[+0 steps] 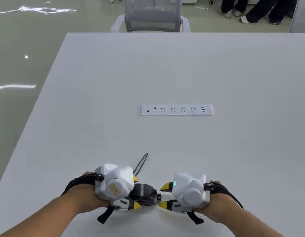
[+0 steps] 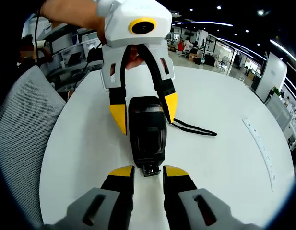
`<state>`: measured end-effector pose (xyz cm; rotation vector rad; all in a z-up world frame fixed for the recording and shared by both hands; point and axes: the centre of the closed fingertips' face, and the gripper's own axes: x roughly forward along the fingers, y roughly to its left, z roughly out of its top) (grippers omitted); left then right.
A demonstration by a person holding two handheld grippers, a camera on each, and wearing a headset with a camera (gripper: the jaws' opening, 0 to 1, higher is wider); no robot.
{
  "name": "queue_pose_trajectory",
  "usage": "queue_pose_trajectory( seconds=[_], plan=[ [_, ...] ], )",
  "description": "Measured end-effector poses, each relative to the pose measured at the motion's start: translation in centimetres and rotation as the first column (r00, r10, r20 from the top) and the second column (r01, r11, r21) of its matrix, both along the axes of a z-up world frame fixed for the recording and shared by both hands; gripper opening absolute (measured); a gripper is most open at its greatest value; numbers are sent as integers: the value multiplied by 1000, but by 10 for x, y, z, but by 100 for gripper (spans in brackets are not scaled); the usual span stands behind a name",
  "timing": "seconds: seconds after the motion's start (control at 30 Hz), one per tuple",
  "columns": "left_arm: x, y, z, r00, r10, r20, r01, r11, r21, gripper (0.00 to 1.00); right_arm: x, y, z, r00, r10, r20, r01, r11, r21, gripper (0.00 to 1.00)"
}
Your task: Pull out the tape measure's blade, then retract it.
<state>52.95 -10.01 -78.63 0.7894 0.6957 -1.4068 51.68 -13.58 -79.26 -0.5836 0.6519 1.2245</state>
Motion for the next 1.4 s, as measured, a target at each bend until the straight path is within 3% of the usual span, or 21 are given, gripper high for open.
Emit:
queue_pose_trajectory(
  seconds=[0.03,0.2,0.23,0.43,0.5,0.53,0.57,0.67,0.83,0.97,1.07,1.23,1.4],
  plan=[
    [1,0,-1,1000,-4,9,4,1000,10,40,-1,1,0,1000,8,0,-8,1000,-2,22],
    [-2,1,-4,1000,-16,0,16,999,40,34,0,1,-7,1000,28,4,-28,999,-29,21],
    [-1,1,-4,1000,-17,12,17,999,42,34,0,1,-7,1000,29,6,-28,999,-33,20],
    [0,1,-6,1000,-10,-1,10,999,43,34,4,2,-9,999,37,11,-37,998,-43,15],
    [2,-4,-4,999,-21,32,20,999,32,37,5,2,-8,999,42,8,-42,998,-46,14],
    [-4,-4,-6,1000,-21,3,21,999,45,36,5,2,-8,999,48,9,-48,998,-50,14],
    [-1,-5,-6,1000,-8,15,7,999,46,34,5,2,-9,999,51,11,-51,997,-52,14],
    [-1,-4,-6,1000,-15,7,15,999,50,33,5,2,-10,999,54,3,-53,997,-56,14],
    [-3,-4,-8,999,-46,22,45,997,66,32,2,2,-11,997,78,-18,-79,994,-77,12],
    [-2,-4,-8,999,-45,26,43,996,78,32,2,3,-12,994,106,-22,-108,988,-107,12],
    [-2,-4,-8,999,-48,23,46,996,79,32,1,3,-14,988,153,-1,-152,977,-147,13],
    [-2,-3,-8,999,-47,14,45,996,72,32,2,2,-13,992,124,-18,-125,983,-131,14],
    [-2,-3,-7,999,-48,17,47,996,72,32,1,-2,-19,992,125,-10,-125,979,-158,15]
  ],
)
